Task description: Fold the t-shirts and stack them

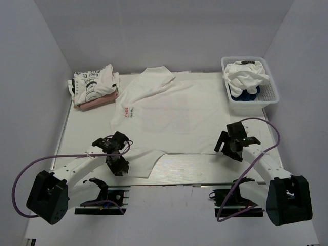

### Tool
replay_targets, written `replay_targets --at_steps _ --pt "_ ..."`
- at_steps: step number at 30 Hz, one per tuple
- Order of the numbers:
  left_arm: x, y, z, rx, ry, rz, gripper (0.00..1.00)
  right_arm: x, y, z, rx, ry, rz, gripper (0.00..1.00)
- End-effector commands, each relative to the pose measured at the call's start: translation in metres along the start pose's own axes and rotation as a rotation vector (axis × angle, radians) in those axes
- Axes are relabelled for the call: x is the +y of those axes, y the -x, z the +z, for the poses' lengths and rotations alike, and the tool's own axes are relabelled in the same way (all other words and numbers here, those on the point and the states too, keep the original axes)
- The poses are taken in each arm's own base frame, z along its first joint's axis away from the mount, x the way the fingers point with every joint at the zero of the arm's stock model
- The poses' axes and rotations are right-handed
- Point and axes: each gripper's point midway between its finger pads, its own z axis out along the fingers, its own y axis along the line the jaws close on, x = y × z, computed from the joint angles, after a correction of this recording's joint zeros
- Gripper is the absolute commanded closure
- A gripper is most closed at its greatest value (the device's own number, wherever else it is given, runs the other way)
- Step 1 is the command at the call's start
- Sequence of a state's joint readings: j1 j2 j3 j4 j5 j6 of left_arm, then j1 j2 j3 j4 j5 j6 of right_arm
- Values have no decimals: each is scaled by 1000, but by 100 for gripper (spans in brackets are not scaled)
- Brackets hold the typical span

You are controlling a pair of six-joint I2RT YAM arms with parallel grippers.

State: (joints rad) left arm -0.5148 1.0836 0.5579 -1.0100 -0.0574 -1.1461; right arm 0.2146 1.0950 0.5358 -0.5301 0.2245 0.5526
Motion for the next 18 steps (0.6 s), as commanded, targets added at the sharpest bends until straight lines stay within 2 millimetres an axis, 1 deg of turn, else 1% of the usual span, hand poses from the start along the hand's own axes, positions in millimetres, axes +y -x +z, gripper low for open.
replay_targets --at_steps 1,2,3,4,5,7,8,9,10,11,12,13,14,15,16,17,18 --pt "-29 3 2 -7 -129 35 67 -3 -10 -2 14 17 50 10" --pt "-29 1 3 2 -137 45 86 -3 -10 -1 5 25 65 10" --pt "-28 -2 6 14 -138 46 94 -4 -11 1 7 24 70 10" --pt "-30 -2 5 17 -150 60 100 1 -5 2 -14 49 81 10" --pt "-35 -2 1 12 -187 69 100 1 -4 4 -18 48 89 10" --pt "-37 -3 -4 12 -222 98 100 8 4 8 -31 74 104 10" --pt "-42 0 -12 -9 -261 110 100 8 2 10 -23 76 105 12" --pt "-44 -2 -15 -8 -284 125 100 10 0 12 -19 80 102 13" --pt "-51 0 -22 -18 -326 138 100 7 1 14 -26 70 110 13" --pt "-53 1 -25 -27 -342 138 100 2 3 20 -36 36 114 15" --pt "-60 5 -34 -56 -390 155 100 1 4 22 -43 30 119 17" --pt "-61 3 -37 -50 -407 157 100 -2 1 25 -35 16 122 20" --pt "-69 7 -43 -71 -440 168 100 -2 4 27 -44 19 127 25" --pt "-71 9 -46 -84 -458 179 100 -1 4 28 -45 27 136 43" --pt "-74 8 -50 -82 -475 192 100 1 6 28 -49 33 133 57" --pt "-80 11 -56 -94 -496 192 100 1 9 28 -60 35 138 70" --pt "-79 11 -55 -98 -495 209 100 0 9 28 -62 28 136 74"
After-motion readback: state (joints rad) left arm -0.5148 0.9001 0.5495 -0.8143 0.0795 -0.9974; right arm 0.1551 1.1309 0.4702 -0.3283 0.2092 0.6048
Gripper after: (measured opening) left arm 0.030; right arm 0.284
